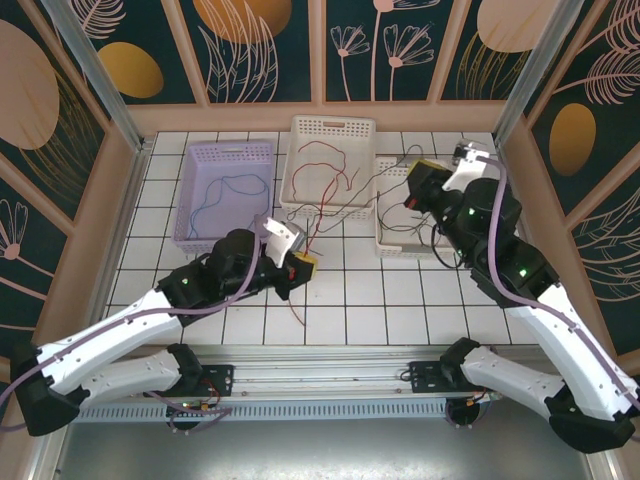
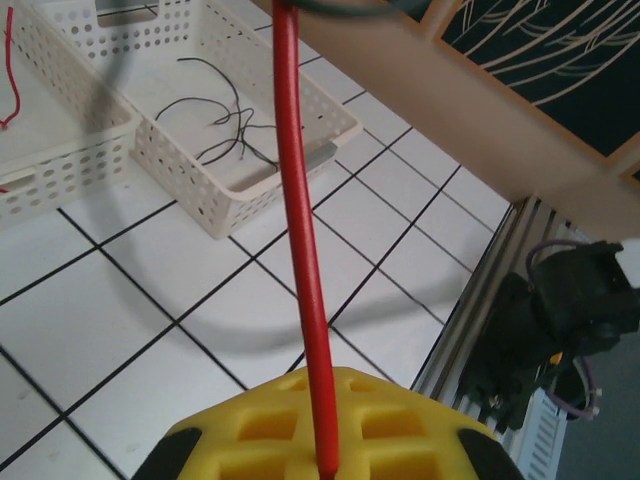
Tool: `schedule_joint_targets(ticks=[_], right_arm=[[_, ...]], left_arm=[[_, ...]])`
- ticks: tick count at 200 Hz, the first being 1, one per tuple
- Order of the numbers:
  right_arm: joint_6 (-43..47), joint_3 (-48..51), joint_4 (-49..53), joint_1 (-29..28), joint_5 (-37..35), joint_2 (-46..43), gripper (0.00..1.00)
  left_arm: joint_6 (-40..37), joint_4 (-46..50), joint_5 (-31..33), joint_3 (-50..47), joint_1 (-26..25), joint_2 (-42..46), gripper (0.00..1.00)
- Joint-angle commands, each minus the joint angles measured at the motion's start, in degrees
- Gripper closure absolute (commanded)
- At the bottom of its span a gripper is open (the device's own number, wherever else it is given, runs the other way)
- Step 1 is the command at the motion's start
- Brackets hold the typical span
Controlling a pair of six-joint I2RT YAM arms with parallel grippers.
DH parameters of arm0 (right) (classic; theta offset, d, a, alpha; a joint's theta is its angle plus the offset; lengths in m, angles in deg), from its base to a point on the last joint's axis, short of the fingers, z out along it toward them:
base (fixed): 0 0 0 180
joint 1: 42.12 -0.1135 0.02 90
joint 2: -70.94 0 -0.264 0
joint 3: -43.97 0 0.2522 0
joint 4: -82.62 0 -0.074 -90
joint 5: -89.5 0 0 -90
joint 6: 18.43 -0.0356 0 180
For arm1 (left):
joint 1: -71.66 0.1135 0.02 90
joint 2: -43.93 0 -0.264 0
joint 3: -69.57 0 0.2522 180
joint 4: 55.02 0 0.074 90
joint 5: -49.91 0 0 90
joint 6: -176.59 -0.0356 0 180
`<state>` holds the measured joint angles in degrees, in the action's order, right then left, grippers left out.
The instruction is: Untangle the cables
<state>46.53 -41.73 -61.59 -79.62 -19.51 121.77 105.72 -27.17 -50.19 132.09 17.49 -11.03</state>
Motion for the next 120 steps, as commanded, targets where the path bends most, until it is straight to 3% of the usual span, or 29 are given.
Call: schedule_joint_targets(ticks=[1, 63, 120], right_arm=[[-2.56, 0.14, 2.32, 5.16, -1.63, -1.08, 1.0], [-6.0, 0.17, 3.27, 19.93, 0.66, -3.38, 1.0], [-5.35, -3.31, 3.1, 22.77, 3.1, -2.29, 1.0]], left_arm=[[-4.48, 7.8, 1.41, 1.91, -0.31, 2.05, 1.0], [-8.29, 12.96, 9.51, 0.96, -0.33, 5.19, 1.0], [-8.15, 11.11, 17.99, -0.76, -0.32, 5.83, 1.0]])
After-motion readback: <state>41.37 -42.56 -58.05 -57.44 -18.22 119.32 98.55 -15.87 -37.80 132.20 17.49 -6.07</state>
